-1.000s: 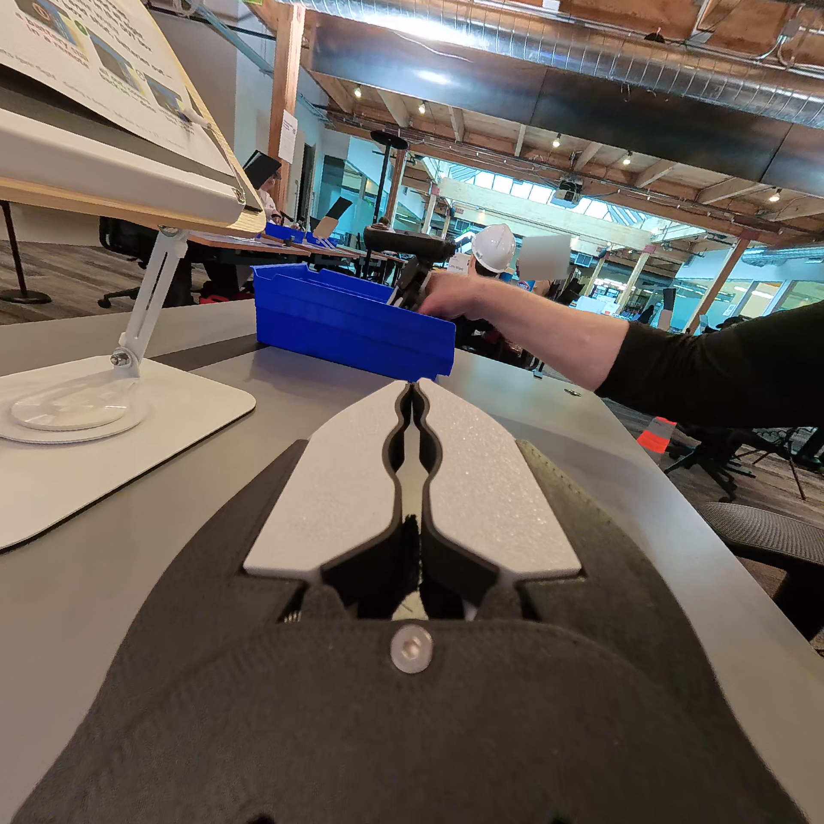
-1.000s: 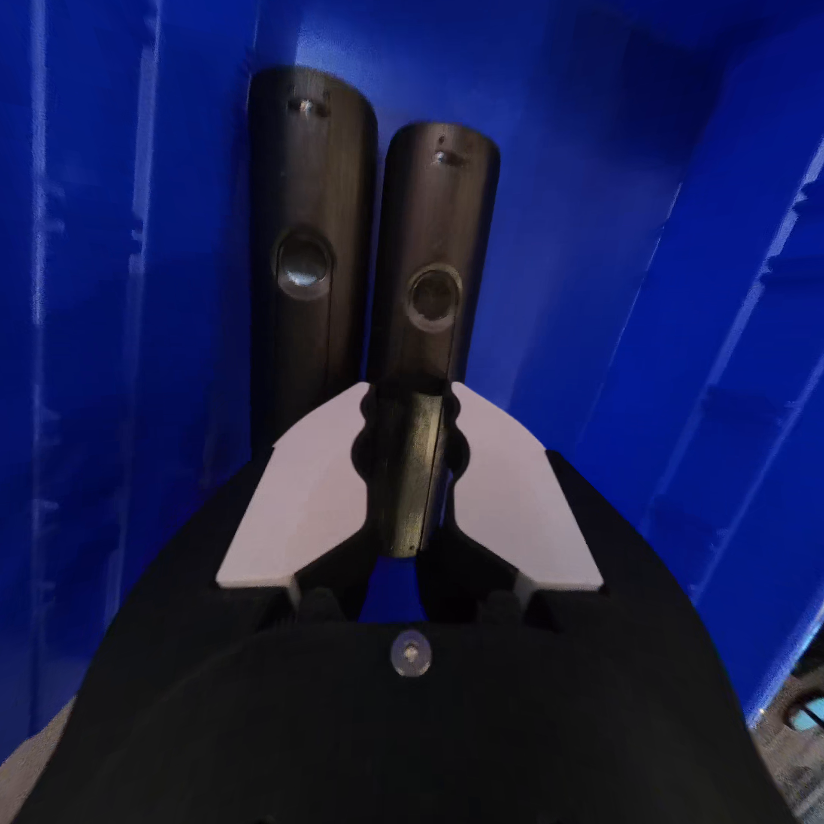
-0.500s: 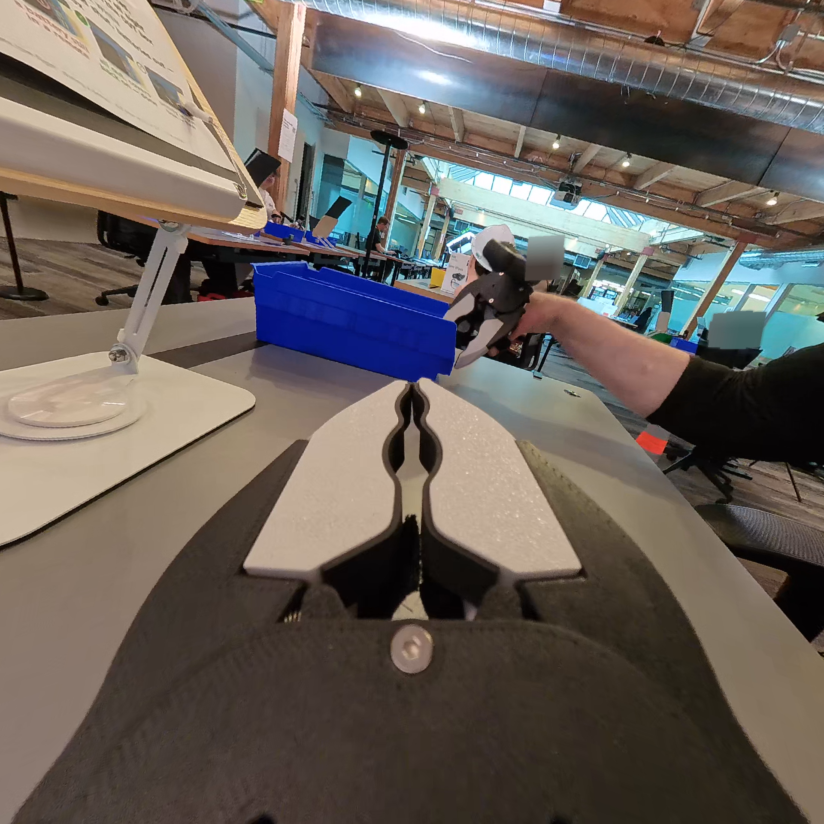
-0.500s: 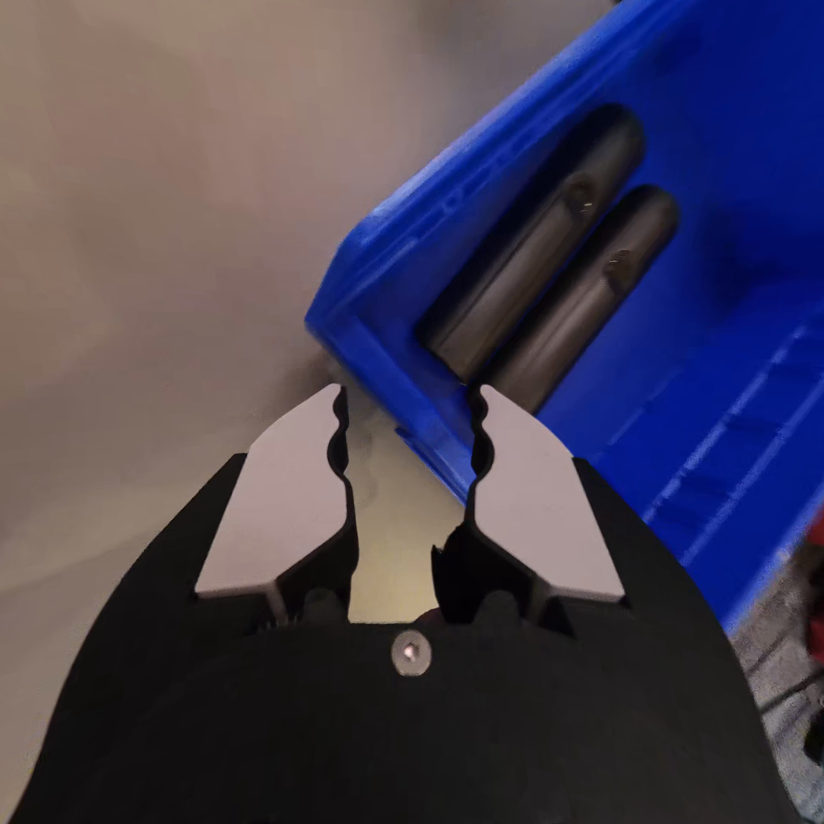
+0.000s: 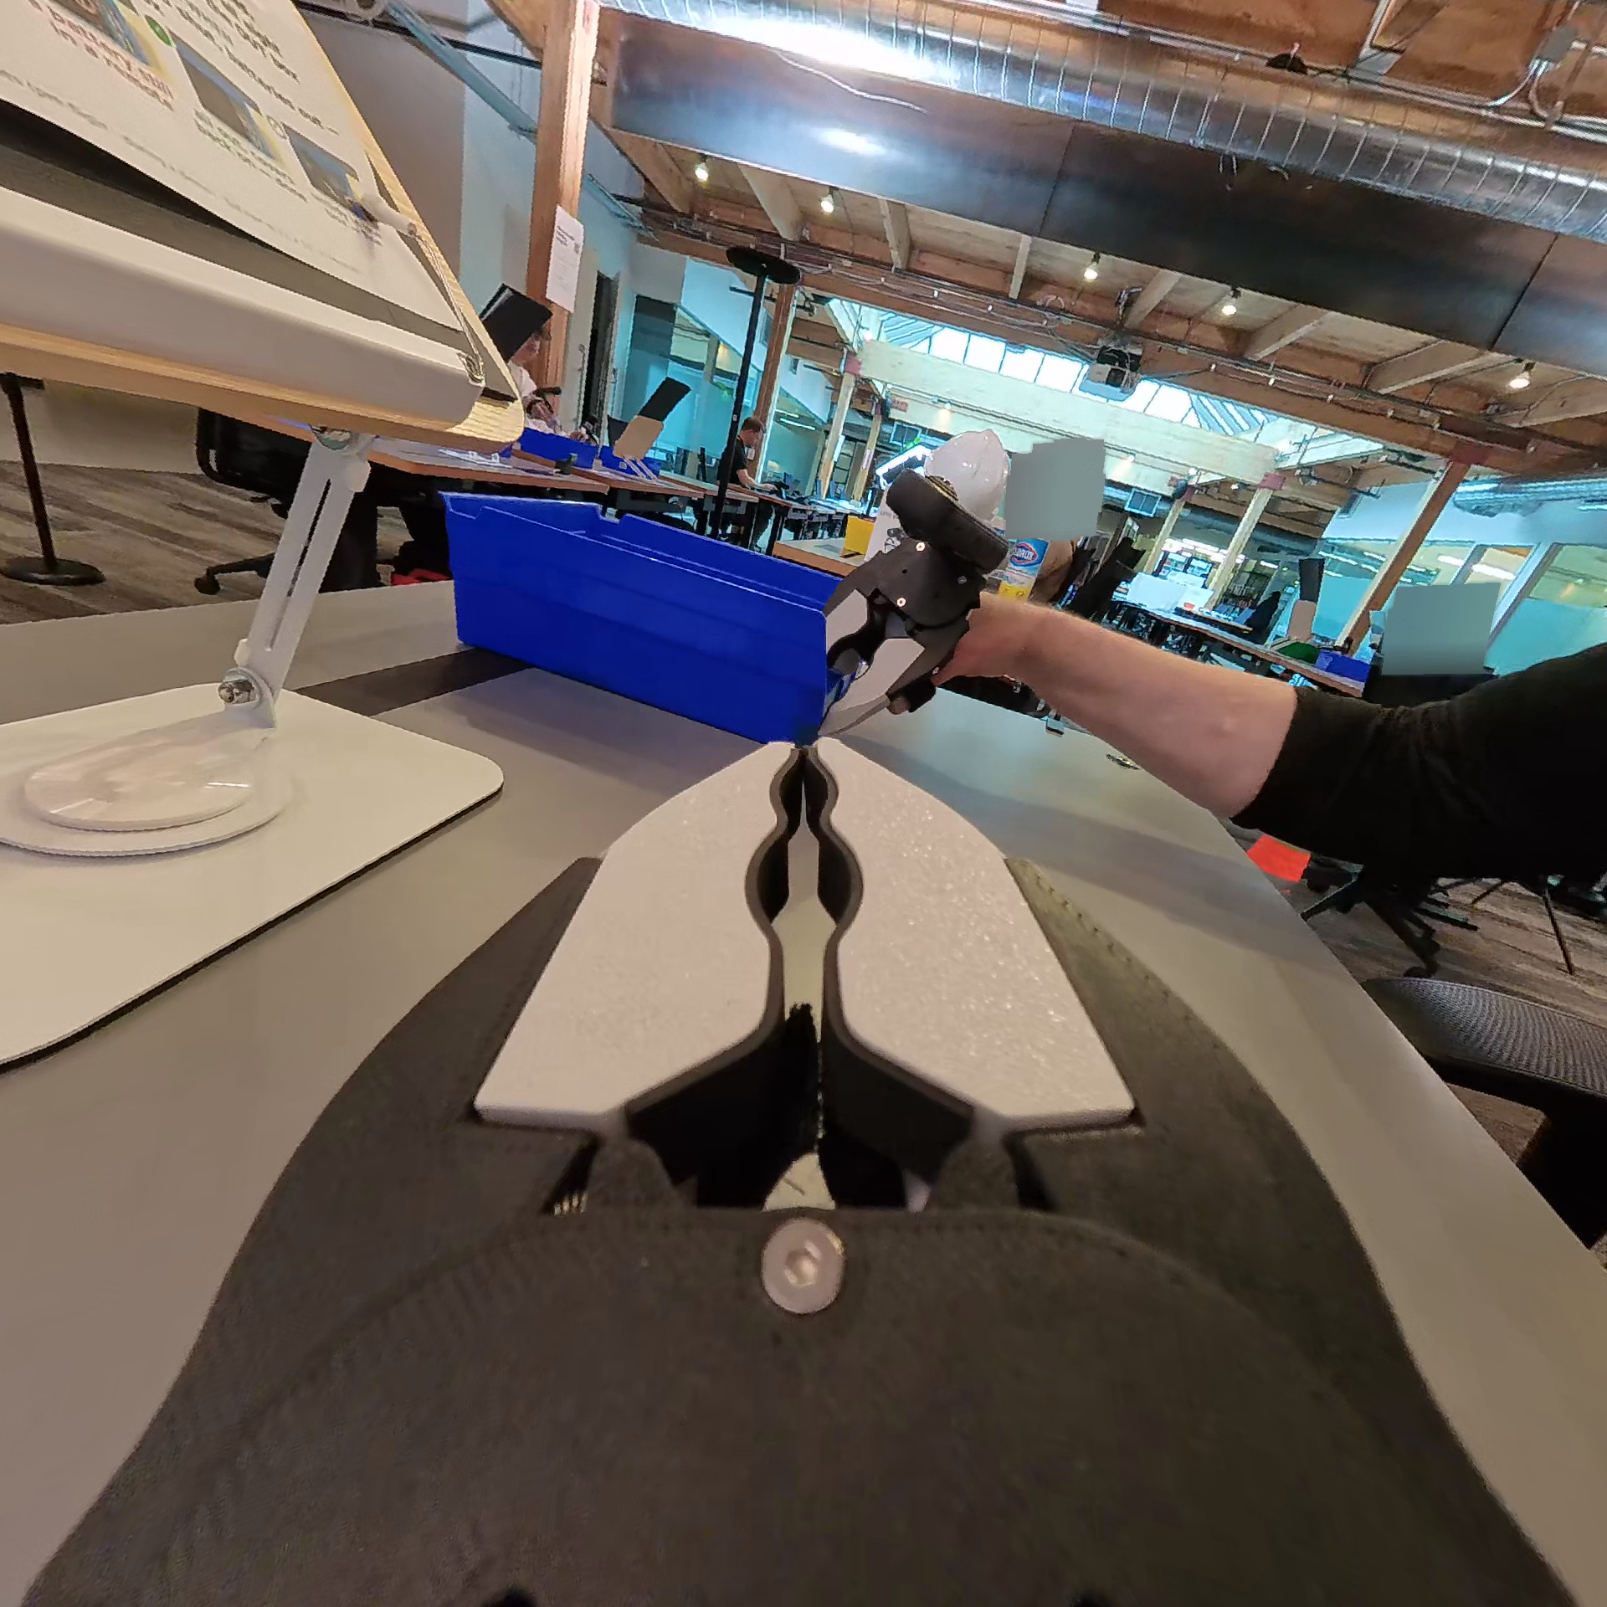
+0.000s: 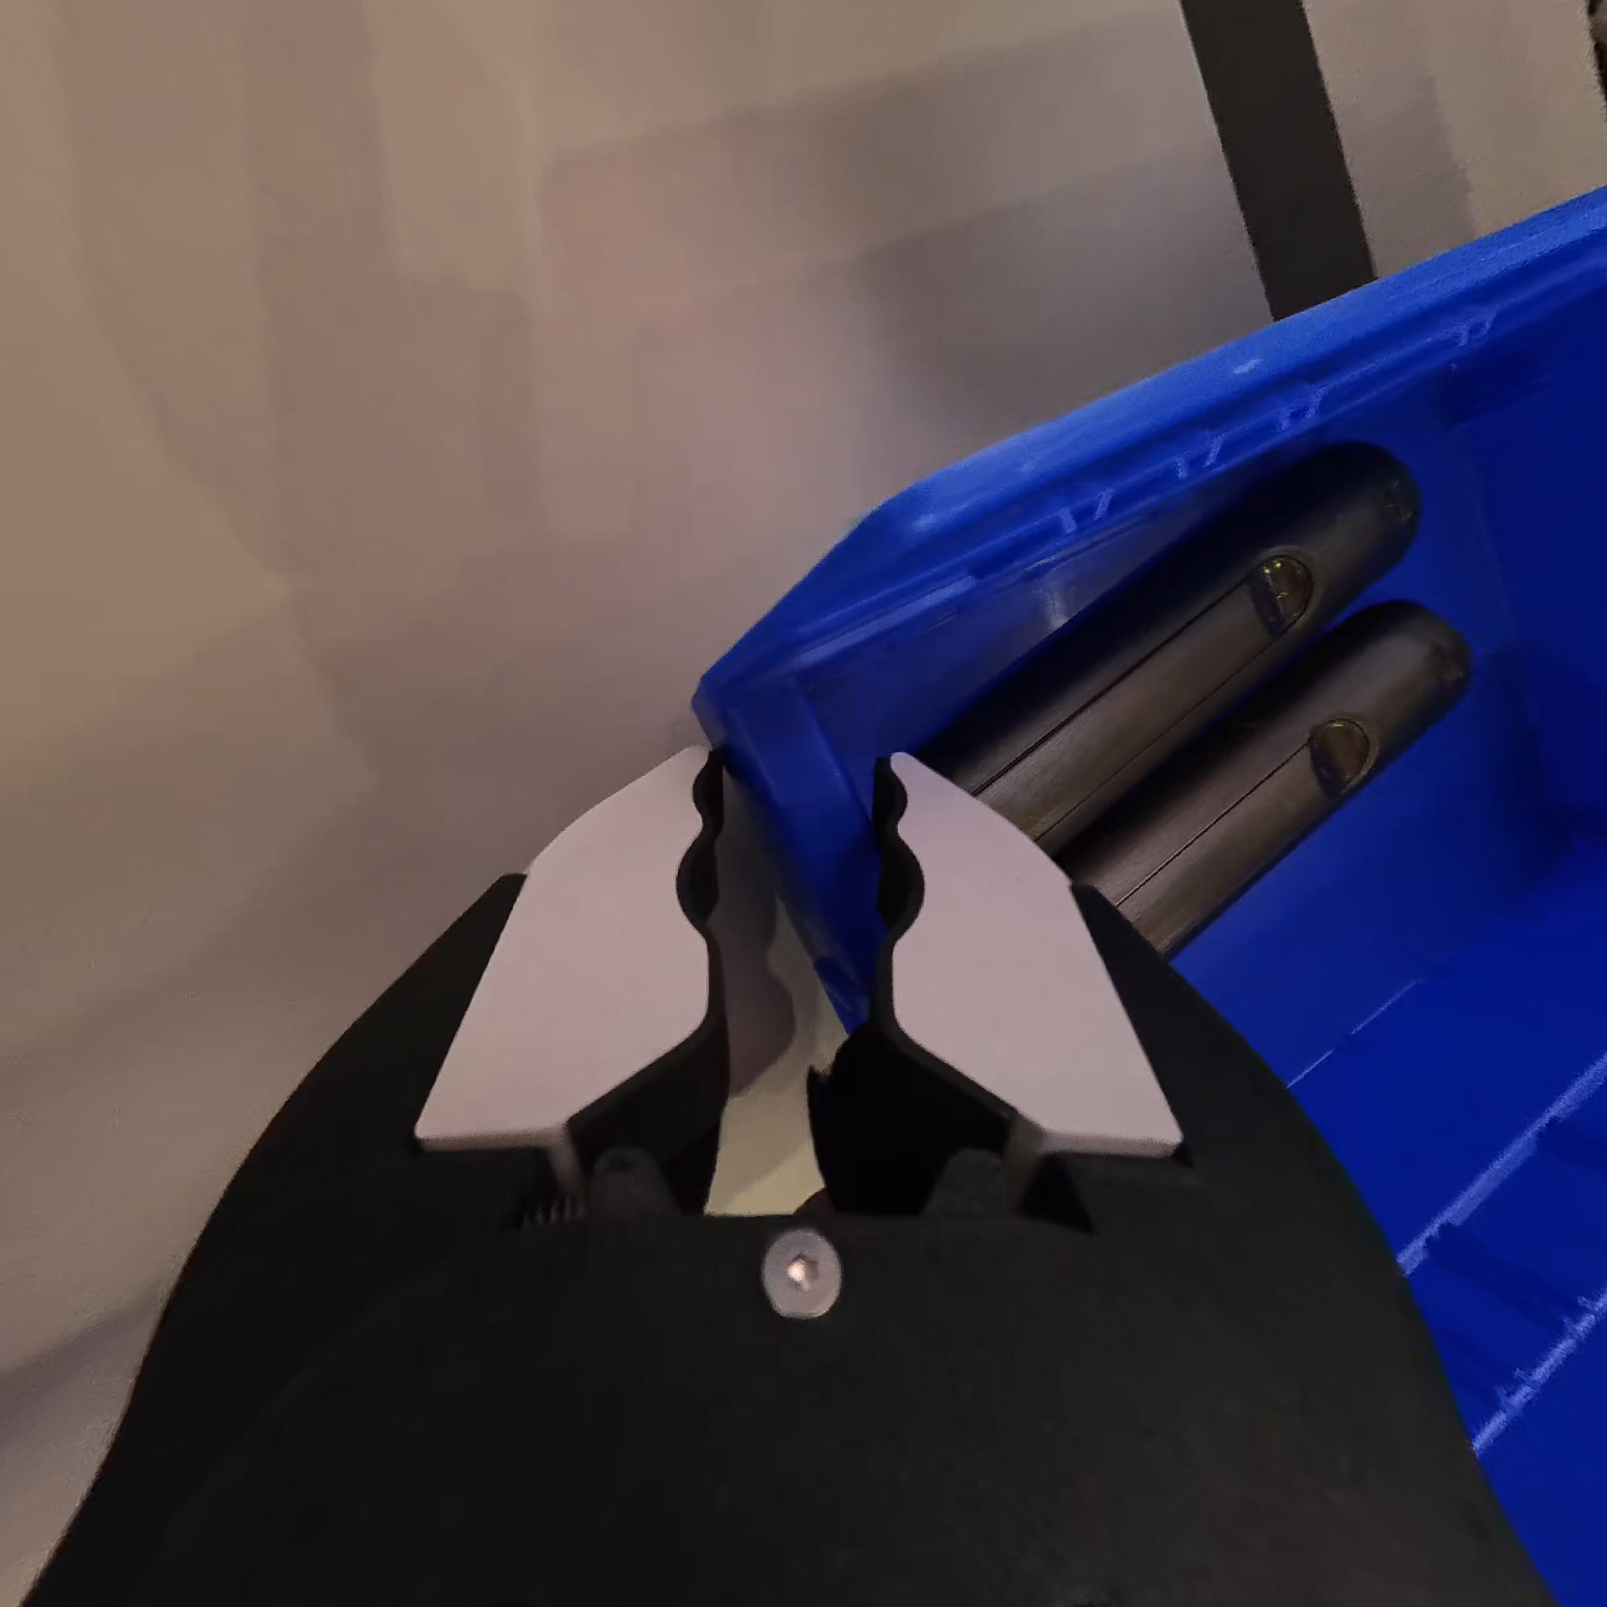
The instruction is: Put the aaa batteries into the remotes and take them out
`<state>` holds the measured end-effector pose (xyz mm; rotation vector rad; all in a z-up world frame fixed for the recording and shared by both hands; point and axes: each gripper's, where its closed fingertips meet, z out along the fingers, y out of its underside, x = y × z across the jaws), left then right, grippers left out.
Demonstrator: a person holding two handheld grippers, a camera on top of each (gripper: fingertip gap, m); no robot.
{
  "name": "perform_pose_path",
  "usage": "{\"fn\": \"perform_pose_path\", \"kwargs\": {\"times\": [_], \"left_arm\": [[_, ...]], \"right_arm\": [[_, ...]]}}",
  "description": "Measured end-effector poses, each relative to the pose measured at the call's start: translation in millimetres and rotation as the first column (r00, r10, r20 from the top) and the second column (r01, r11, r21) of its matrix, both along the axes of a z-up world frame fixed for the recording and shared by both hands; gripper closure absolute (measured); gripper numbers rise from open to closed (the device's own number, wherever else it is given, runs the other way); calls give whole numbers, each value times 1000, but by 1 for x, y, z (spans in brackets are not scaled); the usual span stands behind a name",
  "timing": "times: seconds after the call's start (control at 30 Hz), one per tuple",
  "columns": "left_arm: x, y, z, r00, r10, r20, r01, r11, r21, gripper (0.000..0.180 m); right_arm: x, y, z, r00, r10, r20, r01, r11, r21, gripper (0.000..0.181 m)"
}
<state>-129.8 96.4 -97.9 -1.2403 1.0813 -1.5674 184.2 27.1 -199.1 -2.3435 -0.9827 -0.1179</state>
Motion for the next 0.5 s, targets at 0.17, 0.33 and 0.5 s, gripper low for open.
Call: {"fn": "perform_pose_path", "kwargs": {"times": [0.17,0.33,0.5], "left_arm": [[-1,0,1,1000,-2,9,2,1000,-7,179],[-1,-1,0,1000,-8,2,8,1000,-2,179],[-1,-2,1,1000,-9,0,9,1000,1,179]], "right_arm": [[11,11,42,972,-116,-203,121,993,14,132],[61,25,66,940,-274,-206,279,960,-3,130],[65,4,46,949,-257,-184,247,966,-78,126]]}}
